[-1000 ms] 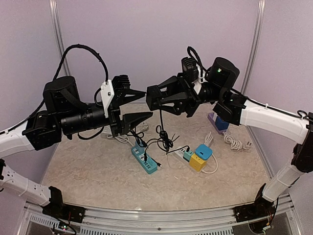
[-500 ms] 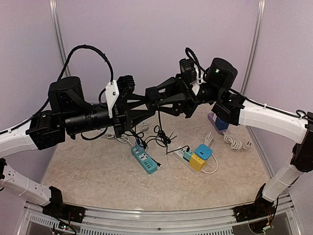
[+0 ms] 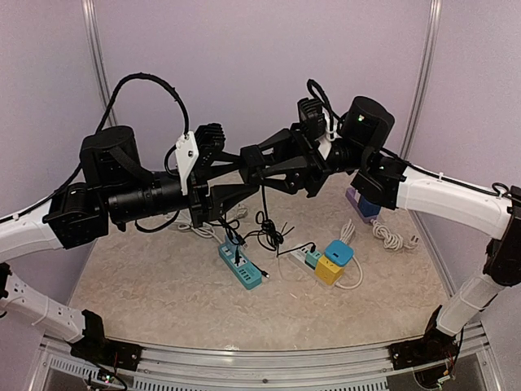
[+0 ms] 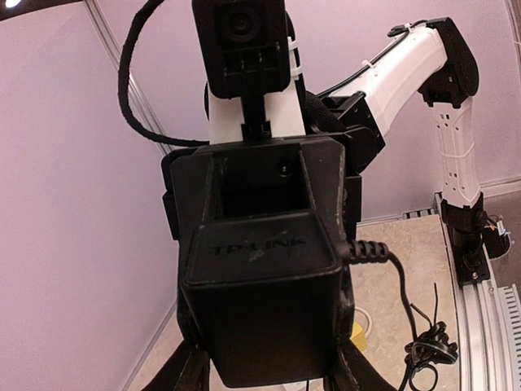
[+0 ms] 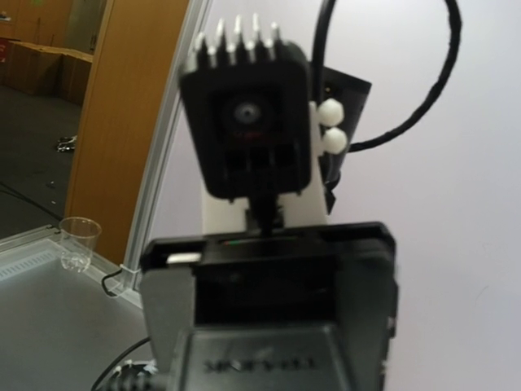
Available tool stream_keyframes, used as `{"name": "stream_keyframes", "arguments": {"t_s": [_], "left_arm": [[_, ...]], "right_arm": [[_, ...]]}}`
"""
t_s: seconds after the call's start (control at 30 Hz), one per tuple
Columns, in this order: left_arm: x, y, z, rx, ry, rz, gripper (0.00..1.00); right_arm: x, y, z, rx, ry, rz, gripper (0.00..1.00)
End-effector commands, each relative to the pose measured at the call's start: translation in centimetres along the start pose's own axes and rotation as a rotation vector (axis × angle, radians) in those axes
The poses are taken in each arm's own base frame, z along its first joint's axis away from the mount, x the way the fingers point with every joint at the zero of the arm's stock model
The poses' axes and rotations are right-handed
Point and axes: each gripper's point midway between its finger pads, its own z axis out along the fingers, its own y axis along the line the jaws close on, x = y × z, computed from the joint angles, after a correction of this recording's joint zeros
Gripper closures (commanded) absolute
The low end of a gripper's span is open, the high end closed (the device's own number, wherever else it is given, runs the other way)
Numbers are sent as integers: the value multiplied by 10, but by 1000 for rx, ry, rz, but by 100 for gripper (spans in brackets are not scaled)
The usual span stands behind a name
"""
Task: Insert the plug
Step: Adjust the plug.
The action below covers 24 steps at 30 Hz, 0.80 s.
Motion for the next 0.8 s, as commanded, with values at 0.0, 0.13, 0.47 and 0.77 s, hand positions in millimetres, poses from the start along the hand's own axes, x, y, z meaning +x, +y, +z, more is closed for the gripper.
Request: {"name": "stream_keyframes", "arguments": {"t_s": [0.0,0.13,0.47,0.77], "left_arm": [[-2,5,0,-30,1,-8,60],[-5,5,0,-24,-6,-17,65],[-9,7,1,-35,-20,-21,100],[-11,16,-9,-97,-68,-24,100]], "right_arm": [[-9,0,5,-5,-14,-8,100],[-8,0,6,-8,-14,-6,100],[-1,-3,6,5,0,-7,100],[12,-8,6,55,25,5,68]]}}
